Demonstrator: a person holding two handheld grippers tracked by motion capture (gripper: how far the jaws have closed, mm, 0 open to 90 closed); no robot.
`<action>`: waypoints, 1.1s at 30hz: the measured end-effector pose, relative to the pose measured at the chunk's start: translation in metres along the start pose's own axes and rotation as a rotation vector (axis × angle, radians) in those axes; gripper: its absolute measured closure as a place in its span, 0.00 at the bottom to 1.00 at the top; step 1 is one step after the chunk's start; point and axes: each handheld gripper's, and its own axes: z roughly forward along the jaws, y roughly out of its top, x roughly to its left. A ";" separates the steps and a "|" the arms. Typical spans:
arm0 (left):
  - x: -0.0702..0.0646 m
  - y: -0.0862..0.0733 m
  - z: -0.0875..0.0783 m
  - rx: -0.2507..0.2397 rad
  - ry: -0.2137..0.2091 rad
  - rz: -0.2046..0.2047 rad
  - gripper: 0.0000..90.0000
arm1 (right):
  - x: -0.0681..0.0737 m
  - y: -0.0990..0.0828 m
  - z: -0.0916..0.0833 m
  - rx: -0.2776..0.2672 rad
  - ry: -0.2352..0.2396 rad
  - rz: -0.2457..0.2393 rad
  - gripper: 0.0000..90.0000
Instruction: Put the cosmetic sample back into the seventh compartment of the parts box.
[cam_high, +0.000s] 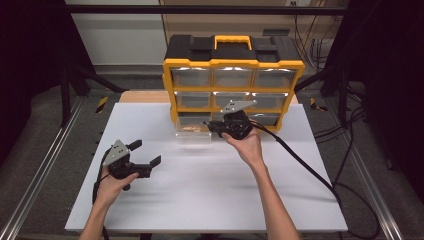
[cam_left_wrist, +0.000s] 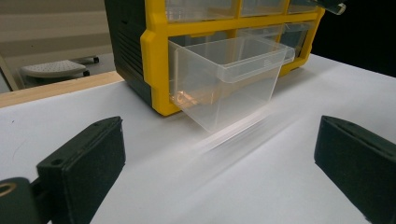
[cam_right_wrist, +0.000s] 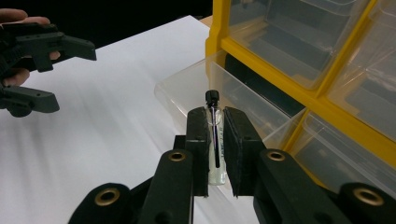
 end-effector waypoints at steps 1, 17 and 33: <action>0.000 0.000 0.000 0.000 -0.001 0.000 0.02 | -0.001 0.001 0.001 0.002 0.001 0.003 0.90; 0.000 0.000 0.000 -0.002 0.000 -0.001 0.02 | -0.005 0.009 0.012 -0.001 -0.009 0.009 0.90; 0.000 0.000 0.000 0.000 -0.002 0.001 0.02 | -0.009 0.015 0.024 0.006 -0.024 0.016 0.90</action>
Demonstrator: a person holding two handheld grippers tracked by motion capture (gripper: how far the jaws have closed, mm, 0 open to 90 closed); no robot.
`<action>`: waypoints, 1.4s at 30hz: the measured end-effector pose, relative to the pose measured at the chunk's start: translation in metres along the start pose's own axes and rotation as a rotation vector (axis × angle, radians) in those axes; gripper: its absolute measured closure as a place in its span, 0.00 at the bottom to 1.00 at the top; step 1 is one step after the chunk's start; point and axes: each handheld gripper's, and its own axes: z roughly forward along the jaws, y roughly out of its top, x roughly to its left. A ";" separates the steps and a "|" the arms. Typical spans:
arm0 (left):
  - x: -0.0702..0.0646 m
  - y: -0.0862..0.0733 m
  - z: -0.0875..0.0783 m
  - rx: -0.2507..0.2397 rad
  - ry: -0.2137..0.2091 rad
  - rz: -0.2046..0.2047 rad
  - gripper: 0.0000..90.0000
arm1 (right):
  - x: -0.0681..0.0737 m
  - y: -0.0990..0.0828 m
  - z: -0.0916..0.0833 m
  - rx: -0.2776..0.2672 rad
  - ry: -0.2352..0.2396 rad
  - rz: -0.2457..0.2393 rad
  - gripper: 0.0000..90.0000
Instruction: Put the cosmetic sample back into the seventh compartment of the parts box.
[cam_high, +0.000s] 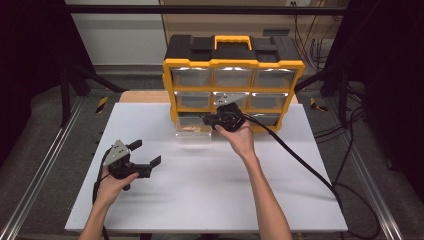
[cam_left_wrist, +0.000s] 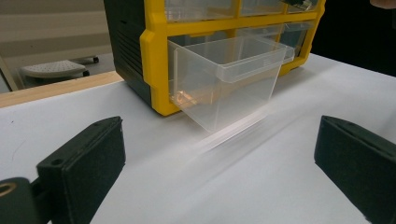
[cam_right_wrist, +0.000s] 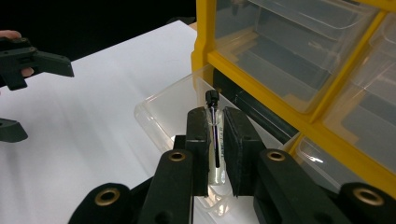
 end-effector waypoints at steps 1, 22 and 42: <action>0.000 0.000 0.000 0.000 0.000 0.000 0.02 | 0.000 0.000 0.001 -0.001 -0.001 0.001 0.90; 0.001 0.000 0.000 -0.001 0.000 -0.001 0.02 | -0.005 0.002 0.019 0.004 -0.016 0.011 0.90; 0.001 0.000 0.000 0.000 0.000 -0.001 0.02 | -0.010 -0.002 0.032 0.033 -0.035 0.018 0.90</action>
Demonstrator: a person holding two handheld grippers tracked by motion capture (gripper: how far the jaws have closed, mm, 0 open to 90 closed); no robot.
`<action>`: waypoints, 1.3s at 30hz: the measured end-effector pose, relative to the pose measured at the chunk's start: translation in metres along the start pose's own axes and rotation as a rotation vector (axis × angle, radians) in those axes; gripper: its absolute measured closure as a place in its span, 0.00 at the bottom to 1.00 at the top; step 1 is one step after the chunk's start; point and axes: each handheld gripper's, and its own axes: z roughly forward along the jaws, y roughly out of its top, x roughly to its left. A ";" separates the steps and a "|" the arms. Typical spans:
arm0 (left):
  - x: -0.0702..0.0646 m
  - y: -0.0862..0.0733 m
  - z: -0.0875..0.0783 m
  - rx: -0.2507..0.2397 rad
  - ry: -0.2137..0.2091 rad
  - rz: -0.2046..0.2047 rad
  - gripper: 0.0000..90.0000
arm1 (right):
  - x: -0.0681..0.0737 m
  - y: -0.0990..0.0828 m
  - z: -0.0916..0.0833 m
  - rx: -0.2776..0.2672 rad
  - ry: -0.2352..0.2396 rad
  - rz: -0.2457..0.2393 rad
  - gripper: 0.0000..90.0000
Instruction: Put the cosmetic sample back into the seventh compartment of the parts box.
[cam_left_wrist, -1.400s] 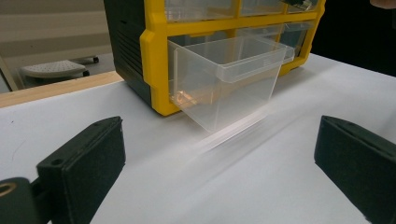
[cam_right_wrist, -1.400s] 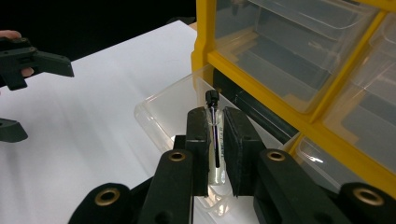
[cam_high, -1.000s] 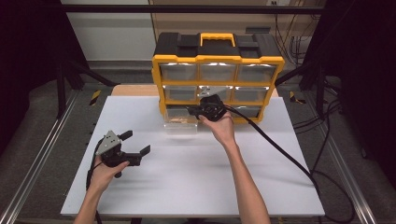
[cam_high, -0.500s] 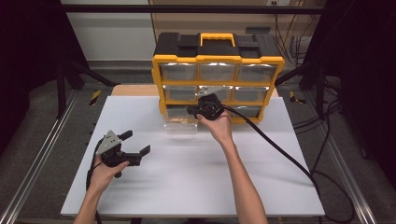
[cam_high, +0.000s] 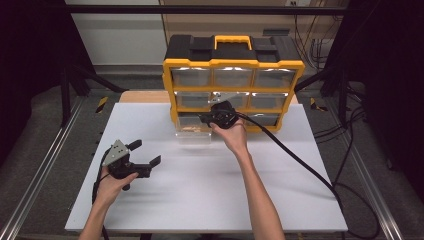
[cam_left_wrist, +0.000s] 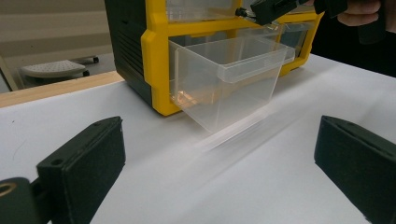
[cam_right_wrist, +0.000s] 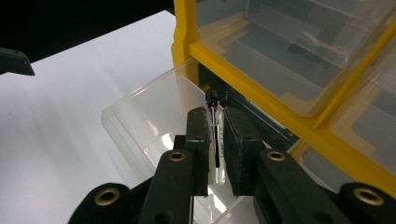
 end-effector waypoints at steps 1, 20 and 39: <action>0.000 0.000 0.000 0.001 0.000 0.000 0.02 | 0.000 -0.001 0.001 0.002 -0.002 -0.003 0.90; 0.001 0.000 0.000 -0.001 0.001 0.003 0.02 | -0.001 -0.006 0.011 0.026 -0.009 -0.001 0.90; 0.001 0.000 -0.001 -0.003 0.002 0.003 0.02 | 0.001 -0.013 0.021 0.062 -0.002 -0.013 0.90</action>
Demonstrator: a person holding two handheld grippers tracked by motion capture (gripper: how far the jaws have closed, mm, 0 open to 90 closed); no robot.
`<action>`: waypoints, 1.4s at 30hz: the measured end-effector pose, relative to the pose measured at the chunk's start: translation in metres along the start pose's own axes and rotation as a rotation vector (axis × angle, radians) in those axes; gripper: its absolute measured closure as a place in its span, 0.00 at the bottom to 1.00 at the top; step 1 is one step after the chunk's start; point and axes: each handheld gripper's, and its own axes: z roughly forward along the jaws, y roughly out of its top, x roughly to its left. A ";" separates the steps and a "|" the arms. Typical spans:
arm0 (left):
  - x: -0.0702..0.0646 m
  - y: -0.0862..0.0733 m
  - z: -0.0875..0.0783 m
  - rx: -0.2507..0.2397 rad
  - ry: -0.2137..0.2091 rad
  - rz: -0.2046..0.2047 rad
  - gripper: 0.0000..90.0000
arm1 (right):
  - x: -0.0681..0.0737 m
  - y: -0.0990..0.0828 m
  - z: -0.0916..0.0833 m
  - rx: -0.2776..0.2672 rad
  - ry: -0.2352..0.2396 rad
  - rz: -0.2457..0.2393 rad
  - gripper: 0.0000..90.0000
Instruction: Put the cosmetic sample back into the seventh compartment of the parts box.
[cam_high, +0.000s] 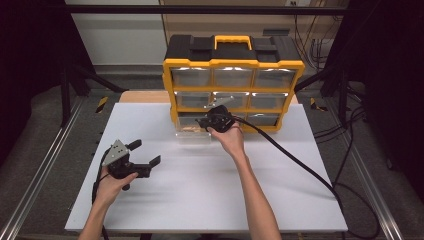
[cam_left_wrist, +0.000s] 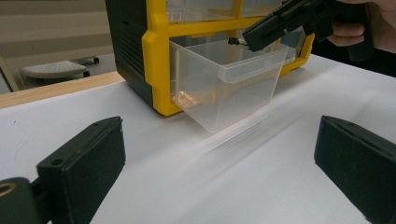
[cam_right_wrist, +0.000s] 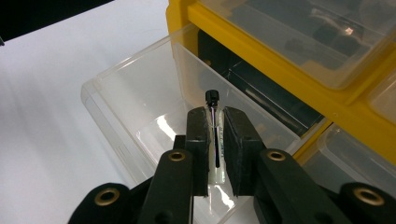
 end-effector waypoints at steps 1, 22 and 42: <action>0.000 0.000 0.000 0.000 0.000 0.000 0.02 | 0.000 0.000 0.000 0.000 0.000 0.000 0.90; 0.000 0.000 0.000 -0.002 0.000 0.000 0.02 | 0.001 -0.005 0.008 0.049 0.002 -0.001 0.90; 0.000 0.000 -0.001 -0.002 0.000 -0.001 0.02 | 0.000 0.005 -0.010 -0.057 -0.021 -0.002 0.57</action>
